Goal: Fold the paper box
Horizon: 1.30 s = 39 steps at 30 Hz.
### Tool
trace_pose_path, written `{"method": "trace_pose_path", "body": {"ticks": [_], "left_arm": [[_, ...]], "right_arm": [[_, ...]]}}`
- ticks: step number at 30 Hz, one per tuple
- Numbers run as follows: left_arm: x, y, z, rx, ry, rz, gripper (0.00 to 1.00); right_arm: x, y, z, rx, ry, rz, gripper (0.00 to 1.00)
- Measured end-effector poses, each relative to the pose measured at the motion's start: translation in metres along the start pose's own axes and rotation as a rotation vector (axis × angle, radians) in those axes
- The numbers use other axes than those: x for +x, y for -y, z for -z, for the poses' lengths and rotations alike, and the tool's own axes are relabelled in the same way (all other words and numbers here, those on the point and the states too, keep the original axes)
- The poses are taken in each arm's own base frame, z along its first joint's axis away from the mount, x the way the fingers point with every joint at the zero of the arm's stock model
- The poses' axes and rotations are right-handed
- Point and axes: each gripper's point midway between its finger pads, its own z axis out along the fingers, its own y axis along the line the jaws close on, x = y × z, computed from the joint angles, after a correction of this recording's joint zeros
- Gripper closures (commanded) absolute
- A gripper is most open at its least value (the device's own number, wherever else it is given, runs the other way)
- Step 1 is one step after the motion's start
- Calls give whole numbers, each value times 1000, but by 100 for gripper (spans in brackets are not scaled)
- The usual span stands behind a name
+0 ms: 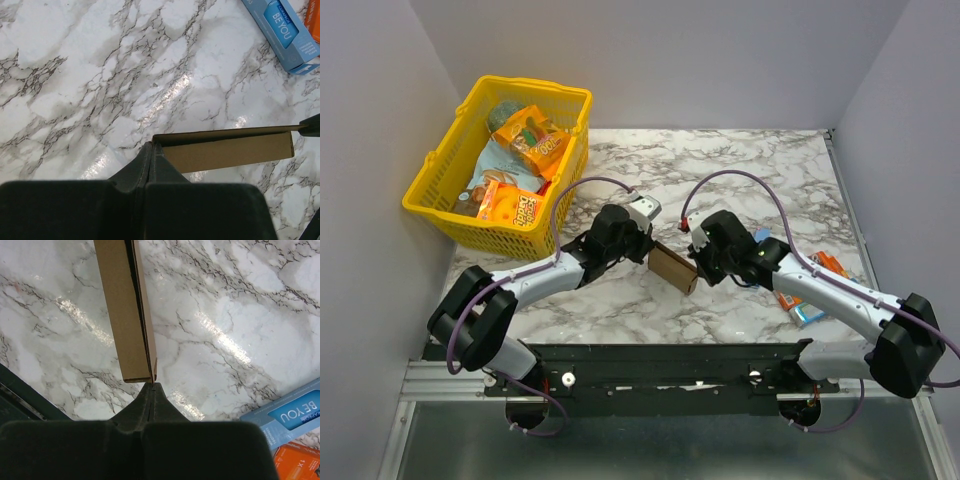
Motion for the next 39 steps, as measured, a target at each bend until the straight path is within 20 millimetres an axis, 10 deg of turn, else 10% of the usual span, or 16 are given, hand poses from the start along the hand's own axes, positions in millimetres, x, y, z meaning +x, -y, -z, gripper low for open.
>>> {"method": "trace_pose_path", "body": {"ticks": [39], "left_arm": [[16,4,12,-5,99,182,100]], "right_arm": [[1,11,-1,77,-6,8,99]]}}
